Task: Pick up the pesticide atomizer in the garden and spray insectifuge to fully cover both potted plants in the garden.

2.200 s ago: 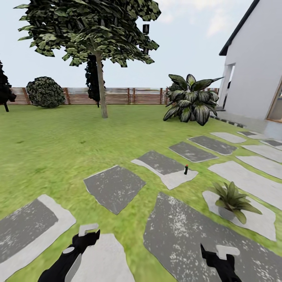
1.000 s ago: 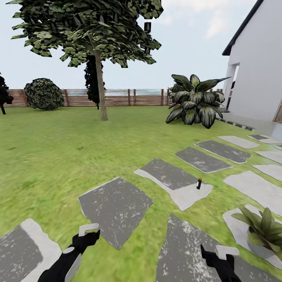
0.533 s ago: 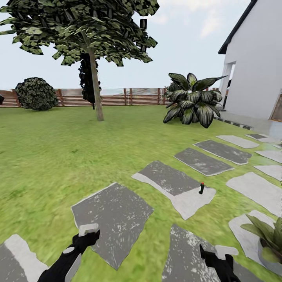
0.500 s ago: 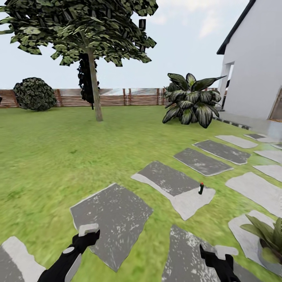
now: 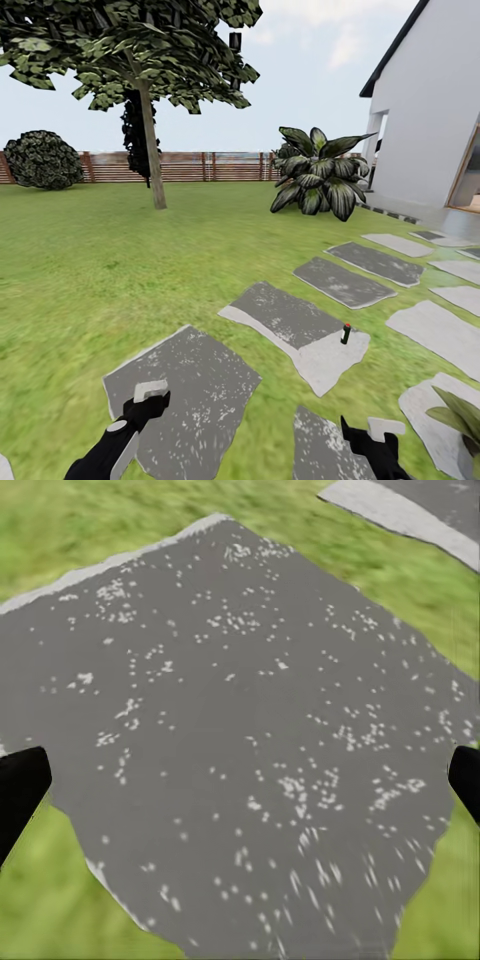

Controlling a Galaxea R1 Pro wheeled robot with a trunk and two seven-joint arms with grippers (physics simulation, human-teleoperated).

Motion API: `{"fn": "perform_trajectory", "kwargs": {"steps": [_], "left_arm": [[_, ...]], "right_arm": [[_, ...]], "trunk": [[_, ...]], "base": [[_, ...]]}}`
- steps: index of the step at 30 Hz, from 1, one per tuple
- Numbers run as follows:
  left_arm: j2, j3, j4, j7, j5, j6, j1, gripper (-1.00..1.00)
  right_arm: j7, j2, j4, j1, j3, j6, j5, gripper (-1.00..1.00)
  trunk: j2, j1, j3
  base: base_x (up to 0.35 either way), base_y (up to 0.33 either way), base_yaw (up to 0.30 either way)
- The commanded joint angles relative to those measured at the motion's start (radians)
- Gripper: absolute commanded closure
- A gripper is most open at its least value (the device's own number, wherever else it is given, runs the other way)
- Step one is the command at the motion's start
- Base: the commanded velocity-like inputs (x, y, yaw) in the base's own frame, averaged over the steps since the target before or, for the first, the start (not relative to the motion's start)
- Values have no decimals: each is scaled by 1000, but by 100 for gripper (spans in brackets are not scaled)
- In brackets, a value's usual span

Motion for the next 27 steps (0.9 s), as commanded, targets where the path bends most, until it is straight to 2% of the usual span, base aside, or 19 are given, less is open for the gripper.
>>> {"fn": "perform_trajectory", "kwargs": {"steps": [1,5,9,10,13,16,27], "left_arm": [[0,-2,0,1,10,-1,0,-100],[0,-2,0,1,10,-1,0,-100],[0,-2,0,1,10,-1,0,-100],[0,-2,0,1,10,-1,0,-100],[0,-2,0,1,10,-1,0,-100],[0,-2,0,1,10,-1,0,-100],[0,-2,0,1,10,-1,0,-100]], "right_arm": [[-1,0,0,0,-1,-3,-1,-100],[0,-1,1,0,-14,-3,-2,-100],[0,-1,1,0,-56,-2,-3,-100],[0,-1,1,0,-56,-2,-3,-100],[2,-2,1,0,-99,-2,-4,-100],[2,-4,1,0,-118,-2,-4,-100],[2,-7,0,0,-131,0,-4,-100]], "trunk": [[0,0,-1],[0,0,-1],[0,0,-1],[0,0,-1],[0,0,0],[0,0,2],[0,0,8]], "base": [[332,77,-2],[332,77,-1],[332,77,-42],[332,77,-86],[332,77,-149],[332,77,-210],[331,76,-244]]}}
